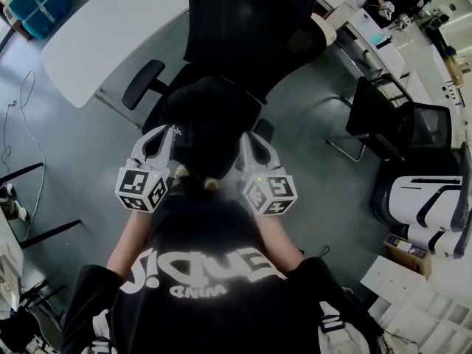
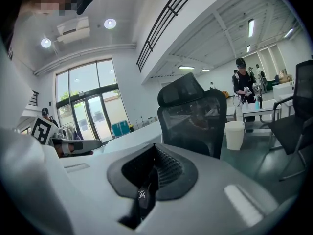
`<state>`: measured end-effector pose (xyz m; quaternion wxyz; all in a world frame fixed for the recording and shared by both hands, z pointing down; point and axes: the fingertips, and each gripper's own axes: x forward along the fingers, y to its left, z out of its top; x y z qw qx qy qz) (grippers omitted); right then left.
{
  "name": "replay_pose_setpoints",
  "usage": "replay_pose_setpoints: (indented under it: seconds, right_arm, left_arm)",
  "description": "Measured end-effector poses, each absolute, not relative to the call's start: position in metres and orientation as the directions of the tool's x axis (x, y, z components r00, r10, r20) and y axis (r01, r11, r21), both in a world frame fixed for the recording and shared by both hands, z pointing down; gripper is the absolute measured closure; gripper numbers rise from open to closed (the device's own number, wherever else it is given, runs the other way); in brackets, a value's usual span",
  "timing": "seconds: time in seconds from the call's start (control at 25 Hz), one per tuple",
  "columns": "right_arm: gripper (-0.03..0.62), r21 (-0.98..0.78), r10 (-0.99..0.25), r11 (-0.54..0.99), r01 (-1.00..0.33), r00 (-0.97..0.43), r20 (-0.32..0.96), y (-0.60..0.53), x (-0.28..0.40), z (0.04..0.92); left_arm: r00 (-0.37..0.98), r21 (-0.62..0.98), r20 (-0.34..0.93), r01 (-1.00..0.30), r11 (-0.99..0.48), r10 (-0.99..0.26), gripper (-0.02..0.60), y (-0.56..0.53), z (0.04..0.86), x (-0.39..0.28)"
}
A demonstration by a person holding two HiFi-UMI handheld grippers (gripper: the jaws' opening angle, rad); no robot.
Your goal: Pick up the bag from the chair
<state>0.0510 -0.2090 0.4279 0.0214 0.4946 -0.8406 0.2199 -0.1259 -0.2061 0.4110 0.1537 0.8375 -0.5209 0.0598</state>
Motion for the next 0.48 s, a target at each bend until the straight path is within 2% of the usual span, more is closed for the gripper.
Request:
replay_pose_setpoints:
  seconds: [0.32,0.36,0.48]
  right_arm:
    - [0.588,-0.357,-0.843,0.378,-0.854,-0.477,0.248,-0.231,0.031,0.433]
    - [0.581,-0.360,-0.843,0.377,-0.854,-0.477,0.249,-0.234,0.029,0.435]
    - [0.547,-0.374,-0.844,0.366,-0.852,-0.474,0.253,-0.243,0.028,0.443]
  left_arm:
    - [0.526,0.190,0.265,-0.850,-0.491,-0.808,0.576,-0.238,0.419,-0.132]
    - [0.532,0.192,0.267,-0.846,-0.497,-0.804,0.538,-0.242,0.422,-0.133]
    - [0.546,0.207,0.275,-0.838,-0.506,-0.792,0.477,-0.254,0.430,-0.133]
